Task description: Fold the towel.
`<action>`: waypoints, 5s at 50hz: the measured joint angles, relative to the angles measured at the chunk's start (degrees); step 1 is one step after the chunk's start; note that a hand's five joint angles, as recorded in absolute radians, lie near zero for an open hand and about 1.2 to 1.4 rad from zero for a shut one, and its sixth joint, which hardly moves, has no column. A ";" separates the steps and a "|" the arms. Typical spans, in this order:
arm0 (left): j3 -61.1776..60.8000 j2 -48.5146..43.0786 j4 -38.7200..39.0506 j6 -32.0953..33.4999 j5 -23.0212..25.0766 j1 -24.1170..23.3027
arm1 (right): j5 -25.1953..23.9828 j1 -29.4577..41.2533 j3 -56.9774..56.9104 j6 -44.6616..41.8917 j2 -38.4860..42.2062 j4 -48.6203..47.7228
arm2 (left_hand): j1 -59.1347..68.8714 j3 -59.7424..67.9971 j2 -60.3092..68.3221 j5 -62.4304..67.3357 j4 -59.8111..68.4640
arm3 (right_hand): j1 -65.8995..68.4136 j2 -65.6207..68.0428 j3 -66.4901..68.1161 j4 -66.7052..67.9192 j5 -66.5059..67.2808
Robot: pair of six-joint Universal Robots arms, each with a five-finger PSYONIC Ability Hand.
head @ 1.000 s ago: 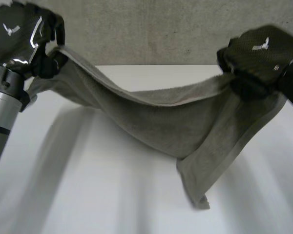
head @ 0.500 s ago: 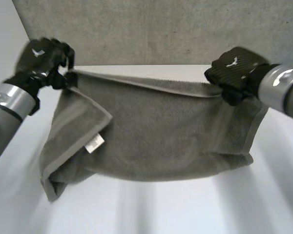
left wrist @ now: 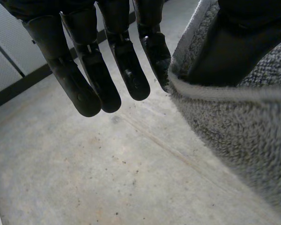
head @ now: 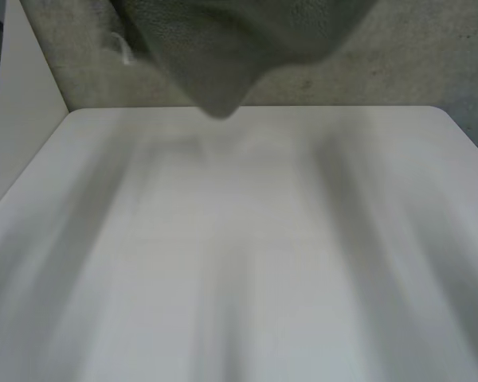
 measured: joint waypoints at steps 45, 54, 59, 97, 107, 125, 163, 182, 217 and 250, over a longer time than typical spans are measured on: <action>-47.22 -10.05 -1.25 20.32 18.63 9.15 | -4.51 -8.06 56.27 -4.07 -1.52 3.61 | 0.00 0.15 0.00 0.02 0.00 | 0.00 0.00 0.00 0.00 0.00; -41.75 -15.36 -0.77 18.64 11.30 6.38 | -4.97 -10.27 56.58 2.90 -1.80 2.68 | -5.19 -6.85 -5.47 -6.02 -5.60 | 0.00 0.01 0.00 -0.03 0.00; -38.70 -16.85 -0.61 13.89 9.24 4.33 | -5.12 -10.63 56.51 3.93 -1.59 2.72 | -6.10 -7.70 -6.41 -6.86 -6.34 | 0.00 0.00 0.01 -0.03 0.00; -32.83 -21.90 -1.74 16.61 -9.55 -1.18 | -0.61 -15.97 56.08 15.81 -1.75 -0.78 | -27.79 -29.61 -28.15 -30.73 -28.08 | 0.00 0.00 0.01 -0.03 0.00; -34.34 -20.13 -3.50 17.83 -9.96 -1.77 | -1.09 -15.52 56.88 15.69 -1.81 -0.88 | -0.11 -1.21 -0.39 -1.51 -0.21 | 0.00 0.01 0.01 -0.03 0.00; -35.16 -19.69 -14.19 17.04 -4.77 -2.95 | -1.35 -15.66 56.83 15.60 -1.78 -0.87 | -39.40 -41.30 -39.79 -40.55 -40.01 | 0.00 0.01 0.01 -0.03 0.49; -33.46 -19.21 -12.46 16.95 -10.76 0.30 | -1.32 -15.64 56.83 15.44 -2.86 -0.79 | -0.14 -0.64 -0.19 -0.33 -0.05 | 0.00 0.01 0.01 -0.03 0.49; -41.23 15.82 -16.58 15.93 -3.08 5.57 | -16.91 -17.88 39.82 -1.89 -18.39 19.10 | -0.01 -0.29 -0.06 -0.27 -0.05 | 0.00 0.01 0.01 -0.03 0.49; -14.94 -21.99 -24.43 13.98 1.60 3.69 | -5.68 -17.31 5.97 -14.67 23.72 45.84 | -0.01 -0.10 -0.05 0.00 -0.05 | -0.01 0.01 0.21 -0.03 1.15; 3.74 -24.00 -23.70 12.64 -3.96 0.85 | -1.60 -10.45 -14.50 -11.99 25.22 43.11 | -0.01 -0.06 -0.05 0.00 -0.05 | -0.01 0.01 0.21 -0.03 1.25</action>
